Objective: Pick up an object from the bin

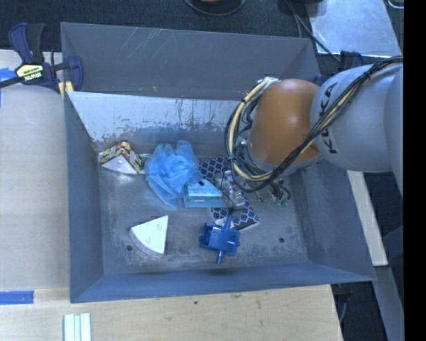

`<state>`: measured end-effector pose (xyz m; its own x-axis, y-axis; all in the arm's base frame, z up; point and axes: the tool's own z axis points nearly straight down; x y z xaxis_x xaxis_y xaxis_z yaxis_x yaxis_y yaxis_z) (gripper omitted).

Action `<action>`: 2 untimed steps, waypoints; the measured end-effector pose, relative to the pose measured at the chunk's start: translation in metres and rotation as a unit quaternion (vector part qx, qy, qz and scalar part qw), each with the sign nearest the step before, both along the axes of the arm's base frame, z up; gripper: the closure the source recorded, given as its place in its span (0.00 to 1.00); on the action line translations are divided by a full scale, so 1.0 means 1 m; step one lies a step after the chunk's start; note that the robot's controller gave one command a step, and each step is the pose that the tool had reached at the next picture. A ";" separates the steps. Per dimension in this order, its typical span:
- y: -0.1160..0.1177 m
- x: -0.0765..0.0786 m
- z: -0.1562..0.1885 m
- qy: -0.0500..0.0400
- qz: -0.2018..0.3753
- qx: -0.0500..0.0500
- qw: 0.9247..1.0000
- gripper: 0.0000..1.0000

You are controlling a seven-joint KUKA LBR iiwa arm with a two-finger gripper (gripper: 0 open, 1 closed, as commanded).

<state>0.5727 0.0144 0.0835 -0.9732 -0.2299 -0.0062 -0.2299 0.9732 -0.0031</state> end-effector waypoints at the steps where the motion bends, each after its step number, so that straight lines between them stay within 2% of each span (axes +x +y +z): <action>1: 0.000 0.000 0.000 0.000 0.000 0.000 1.000 0.00; 2: 0.001 0.002 0.000 -0.004 0.000 0.001 1.000 1.00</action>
Offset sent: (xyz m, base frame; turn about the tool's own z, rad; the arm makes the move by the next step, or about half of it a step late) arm 0.0000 0.0000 0.0000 0.0000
